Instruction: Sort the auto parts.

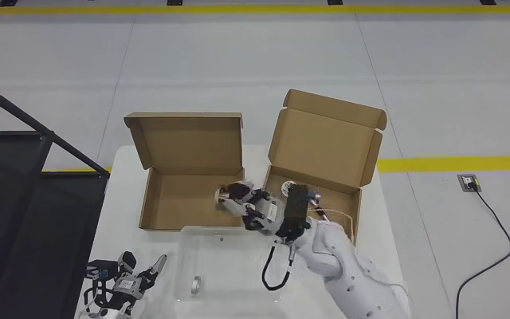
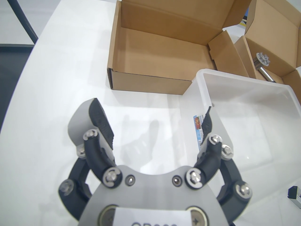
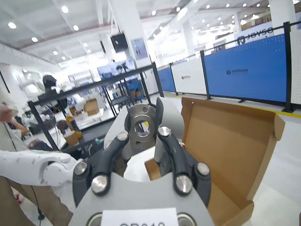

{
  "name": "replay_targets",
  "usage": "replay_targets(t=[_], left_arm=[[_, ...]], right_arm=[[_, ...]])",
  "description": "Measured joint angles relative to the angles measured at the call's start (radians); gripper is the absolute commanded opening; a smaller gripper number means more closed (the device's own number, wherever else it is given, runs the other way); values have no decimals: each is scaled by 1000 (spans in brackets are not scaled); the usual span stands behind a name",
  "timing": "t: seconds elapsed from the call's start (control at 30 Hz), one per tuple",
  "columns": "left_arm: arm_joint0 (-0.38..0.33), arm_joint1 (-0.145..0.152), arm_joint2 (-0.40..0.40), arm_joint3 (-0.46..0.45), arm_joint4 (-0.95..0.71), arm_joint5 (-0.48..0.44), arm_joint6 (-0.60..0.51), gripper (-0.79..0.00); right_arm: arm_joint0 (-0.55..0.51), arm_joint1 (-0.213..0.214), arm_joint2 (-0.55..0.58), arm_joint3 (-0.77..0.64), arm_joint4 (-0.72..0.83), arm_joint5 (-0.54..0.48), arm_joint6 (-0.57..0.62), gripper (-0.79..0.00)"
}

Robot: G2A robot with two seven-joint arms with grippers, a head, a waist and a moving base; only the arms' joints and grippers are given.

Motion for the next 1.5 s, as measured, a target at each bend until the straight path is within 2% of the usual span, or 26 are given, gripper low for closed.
replay_targets(t=[0.13, 0.27, 0.4, 0.5, 0.57, 0.87, 1.0, 1.27, 1.5], left_arm=[[0, 0, 0, 0, 0, 0, 0, 0], [0, 0, 0, 0, 0, 0, 0, 0], [0, 0, 0, 0, 0, 0, 0, 0], [0, 0, 0, 0, 0, 0, 0, 0], [0, 0, 0, 0, 0, 0, 0, 0], [0, 0, 0, 0, 0, 0, 0, 0], [0, 0, 0, 0, 0, 0, 0, 0], [0, 0, 0, 0, 0, 0, 0, 0], [0, 0, 0, 0, 0, 0, 0, 0]], right_arm=[[99, -43, -121, 64, -52, 144, 154, -785], [229, -105, -233, 209, -41, 248, 254, -785], [331, -164, -297, 372, -20, 335, 283, -785], [382, -203, -326, 488, 11, 350, 283, -785], [398, -218, -337, 532, 17, 359, 275, -785], [397, -218, -337, 532, 16, 358, 275, -785], [398, -230, -348, 540, -6, 391, 347, -785], [455, -312, -415, 718, -11, 452, 459, -785], [485, -395, -462, 907, -10, 463, 465, -785]])
